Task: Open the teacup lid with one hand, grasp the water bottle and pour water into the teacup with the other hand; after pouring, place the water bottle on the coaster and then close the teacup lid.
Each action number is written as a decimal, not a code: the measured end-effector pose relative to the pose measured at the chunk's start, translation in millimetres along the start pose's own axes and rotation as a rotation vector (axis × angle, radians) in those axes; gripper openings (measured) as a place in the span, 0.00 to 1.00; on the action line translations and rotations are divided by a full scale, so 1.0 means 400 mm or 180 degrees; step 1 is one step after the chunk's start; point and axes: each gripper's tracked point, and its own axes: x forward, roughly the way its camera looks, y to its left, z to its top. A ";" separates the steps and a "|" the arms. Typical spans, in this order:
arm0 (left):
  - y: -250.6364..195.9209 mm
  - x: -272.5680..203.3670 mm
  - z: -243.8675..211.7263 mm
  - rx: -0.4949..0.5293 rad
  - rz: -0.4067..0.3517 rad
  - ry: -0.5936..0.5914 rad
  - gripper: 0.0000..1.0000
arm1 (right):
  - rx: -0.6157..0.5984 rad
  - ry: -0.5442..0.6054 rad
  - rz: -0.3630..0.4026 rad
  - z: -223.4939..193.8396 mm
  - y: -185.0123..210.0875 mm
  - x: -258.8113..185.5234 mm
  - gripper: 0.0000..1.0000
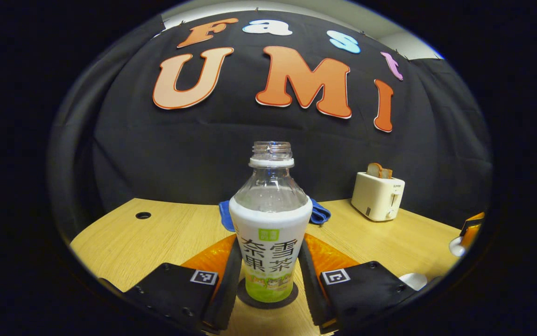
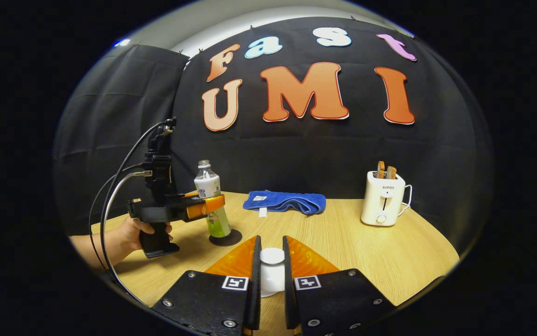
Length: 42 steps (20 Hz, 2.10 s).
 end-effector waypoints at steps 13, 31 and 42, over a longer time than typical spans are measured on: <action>-0.005 0.004 -0.054 0.0162 0.0013 0.0182 0.99 | -0.0043 0.0070 0.0011 -0.020 0.015 0.021 0.22; -0.011 -0.214 0.029 0.0273 0.0036 -0.0206 0.99 | -0.0088 0.0226 0.0081 -0.126 0.065 0.107 0.21; -0.044 -0.257 0.037 0.0212 0.0004 -0.0380 0.99 | -0.0161 0.0288 0.0015 -0.177 0.076 0.139 0.22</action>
